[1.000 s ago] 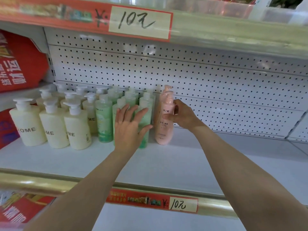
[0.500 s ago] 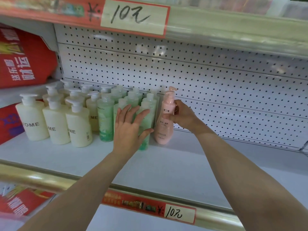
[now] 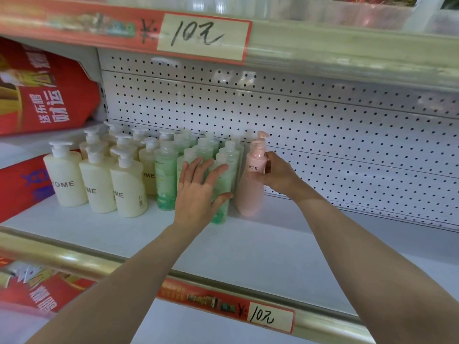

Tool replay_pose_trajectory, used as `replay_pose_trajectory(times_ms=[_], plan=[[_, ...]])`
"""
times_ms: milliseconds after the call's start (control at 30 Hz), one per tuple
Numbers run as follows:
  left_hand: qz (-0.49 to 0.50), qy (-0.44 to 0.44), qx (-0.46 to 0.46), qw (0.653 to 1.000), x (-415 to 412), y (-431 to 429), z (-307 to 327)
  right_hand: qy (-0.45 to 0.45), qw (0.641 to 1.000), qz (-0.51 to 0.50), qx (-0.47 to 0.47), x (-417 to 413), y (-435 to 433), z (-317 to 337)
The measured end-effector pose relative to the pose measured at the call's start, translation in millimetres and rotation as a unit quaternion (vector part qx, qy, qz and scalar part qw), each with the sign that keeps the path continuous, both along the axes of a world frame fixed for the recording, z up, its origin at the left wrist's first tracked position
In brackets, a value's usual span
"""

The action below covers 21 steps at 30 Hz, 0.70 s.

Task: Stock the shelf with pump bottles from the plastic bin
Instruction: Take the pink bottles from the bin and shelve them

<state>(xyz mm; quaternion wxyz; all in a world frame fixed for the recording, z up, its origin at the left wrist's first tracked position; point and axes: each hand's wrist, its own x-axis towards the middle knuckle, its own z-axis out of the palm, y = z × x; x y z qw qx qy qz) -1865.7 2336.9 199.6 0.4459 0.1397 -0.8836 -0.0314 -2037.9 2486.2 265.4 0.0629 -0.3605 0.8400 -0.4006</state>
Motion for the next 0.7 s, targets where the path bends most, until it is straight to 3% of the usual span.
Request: replay_pose_trajectory(times_ms=[333, 567, 700], plan=[[-0.015, -0.120, 0.017, 0.993, 27, 10, 26, 0.026, 0.990, -0.126, 0.055, 67, 37, 29], [-0.082, -0.115, 0.056, 0.988, 64, 53, 50, 0.215, 0.941, -0.185, 0.185, 155, 113, 45], [-0.113, -0.112, 0.064, 0.985, 86, 98, 54, 0.225, 0.923, -0.214, 0.227, 203, 157, 43]])
